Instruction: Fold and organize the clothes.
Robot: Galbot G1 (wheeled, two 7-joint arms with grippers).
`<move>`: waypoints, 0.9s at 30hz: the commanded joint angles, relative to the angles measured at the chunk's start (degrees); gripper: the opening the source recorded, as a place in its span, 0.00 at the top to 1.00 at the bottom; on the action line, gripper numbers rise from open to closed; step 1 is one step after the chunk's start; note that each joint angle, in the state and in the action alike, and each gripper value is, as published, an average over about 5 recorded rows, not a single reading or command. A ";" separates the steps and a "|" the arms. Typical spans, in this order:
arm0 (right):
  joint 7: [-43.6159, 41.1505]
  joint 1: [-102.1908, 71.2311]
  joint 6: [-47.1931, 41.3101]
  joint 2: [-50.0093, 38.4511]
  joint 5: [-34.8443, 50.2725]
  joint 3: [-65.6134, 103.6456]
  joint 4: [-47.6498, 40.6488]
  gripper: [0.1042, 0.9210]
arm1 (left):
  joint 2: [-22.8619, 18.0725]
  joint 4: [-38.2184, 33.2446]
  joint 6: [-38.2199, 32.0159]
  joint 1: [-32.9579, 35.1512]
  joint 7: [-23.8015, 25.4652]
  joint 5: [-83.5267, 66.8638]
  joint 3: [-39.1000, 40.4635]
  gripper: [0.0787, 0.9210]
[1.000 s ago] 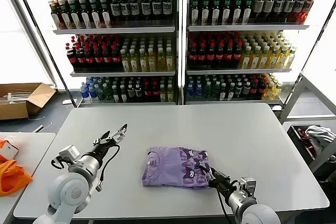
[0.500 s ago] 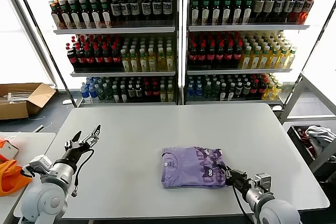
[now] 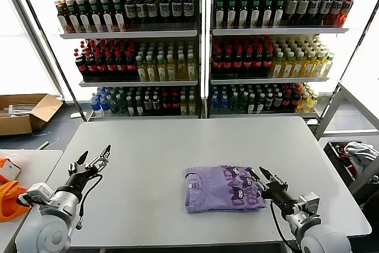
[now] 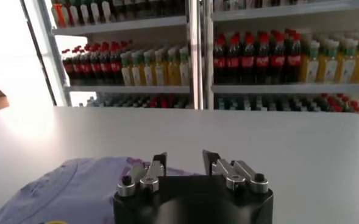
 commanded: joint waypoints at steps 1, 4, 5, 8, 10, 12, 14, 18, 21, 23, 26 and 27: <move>3.62 8.38 5.19 3.62 -5.85 -9.15 2.07 0.52 | -0.79 -2.03 -0.50 2.26 0.98 1.58 -0.10 0.12; 7.20 13.32 4.14 7.46 -10.00 -18.33 -3.25 0.42 | -1.70 -2.83 -0.45 2.77 0.97 2.73 0.52 0.12; 8.09 14.31 3.85 8.50 -10.53 -20.35 -5.18 0.39 | -1.91 -3.20 -0.42 3.00 0.95 2.99 0.57 0.12; 8.45 15.22 3.16 10.11 -11.28 -25.09 -9.02 0.28 | -2.32 -4.33 -0.34 3.93 0.91 3.54 0.55 0.12; 8.05 14.58 2.74 10.22 -11.67 -27.20 -10.00 0.21 | -2.75 -4.95 -0.34 4.62 0.92 3.92 0.48 0.12; 8.03 13.68 2.10 10.15 -11.63 -28.25 -10.65 0.16 | -3.30 -5.33 -0.35 5.17 0.92 4.16 0.43 0.12; 8.09 12.91 1.44 10.08 -11.48 -28.38 -11.61 0.13 | -3.81 -5.39 -0.33 5.47 0.91 4.26 0.48 0.12; 7.16 12.06 0.24 9.47 -11.07 -27.87 -12.39 0.12 | -4.55 -5.24 -0.15 5.24 0.87 4.18 0.95 0.12; 7.15 11.82 -1.43 8.78 -10.83 -27.54 -12.16 0.12 | -5.04 -4.99 -0.03 4.65 0.77 4.24 1.37 0.12; 7.88 11.85 -1.58 8.50 -10.02 -27.04 -11.36 0.12 | -5.22 -4.86 0.06 4.32 0.69 4.27 1.55 0.12; 8.48 11.91 -0.01 8.02 -8.01 -24.98 -6.26 0.12 | -5.24 -4.96 0.17 4.14 0.66 4.26 1.59 0.12; 8.39 11.93 0.68 7.73 -7.55 -24.00 -3.78 0.12 | -5.20 -4.99 0.20 4.10 0.67 4.25 1.56 0.12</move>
